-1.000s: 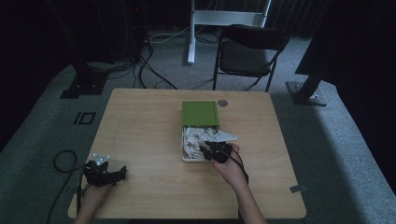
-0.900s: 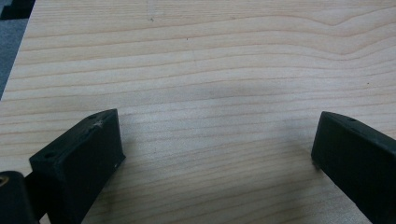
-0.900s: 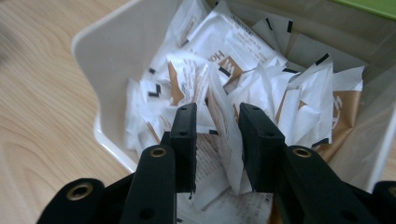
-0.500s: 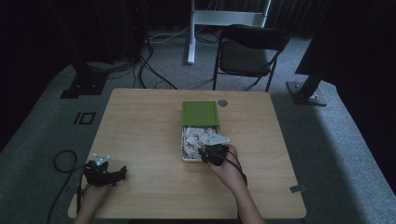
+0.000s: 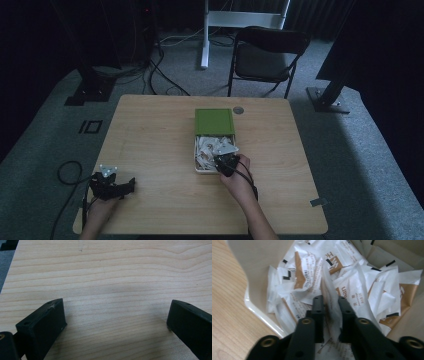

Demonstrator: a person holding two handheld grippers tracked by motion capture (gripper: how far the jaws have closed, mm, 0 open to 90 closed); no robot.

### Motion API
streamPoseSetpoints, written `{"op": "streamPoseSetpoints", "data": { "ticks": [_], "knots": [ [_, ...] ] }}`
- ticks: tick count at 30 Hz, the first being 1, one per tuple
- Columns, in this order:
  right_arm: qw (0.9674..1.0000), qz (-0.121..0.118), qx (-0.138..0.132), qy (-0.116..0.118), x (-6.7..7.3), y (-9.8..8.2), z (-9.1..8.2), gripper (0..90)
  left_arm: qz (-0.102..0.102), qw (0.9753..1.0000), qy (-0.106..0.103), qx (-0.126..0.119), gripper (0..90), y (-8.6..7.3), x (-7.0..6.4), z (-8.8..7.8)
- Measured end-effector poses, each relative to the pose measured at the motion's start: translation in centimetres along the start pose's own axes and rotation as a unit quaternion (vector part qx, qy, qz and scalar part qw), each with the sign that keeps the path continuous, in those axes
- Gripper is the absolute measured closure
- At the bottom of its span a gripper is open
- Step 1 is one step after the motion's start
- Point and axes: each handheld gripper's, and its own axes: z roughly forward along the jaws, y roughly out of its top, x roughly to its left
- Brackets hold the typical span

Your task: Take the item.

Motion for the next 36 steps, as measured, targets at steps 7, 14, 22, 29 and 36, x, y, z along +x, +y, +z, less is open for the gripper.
{"op": "streamPoseSetpoints", "data": {
  "ticks": [7, 14, 22, 29, 36],
  "knots": [
    [0.9997, 0.019, -0.014, 0.009, -0.4, 0.3, -0.8, 86.4, 0.0, 1.0, 0.0, 0.0, 2.8, 0.0, 0.0, 0.0],
    [0.9978, 0.035, -0.048, 0.032, -1.1, 1.3, -2.8, 86.4, -0.002, 1.0, 0.0, -0.002, 2.7, 0.0, 0.0, 0.0],
    [0.9949, 0.055, -0.069, 0.049, -1.7, 1.9, -3.9, 86.4, -0.002, 1.0, 0.0, -0.001, 2.7, 0.0, 0.0, 0.0],
    [0.9911, 0.075, -0.096, 0.054, -2.6, 2.3, -5.1, 86.4, -0.001, 1.0, 0.0, -0.001, 2.7, 0.0, 0.0, 0.0],
    [0.9864, 0.103, -0.12, 0.045, -4.1, 2.3, -6.2, 86.4, -0.001, 1.0, 0.0, 0.0, 2.7, 0.0, 0.0, 0.0]
  ]
}}
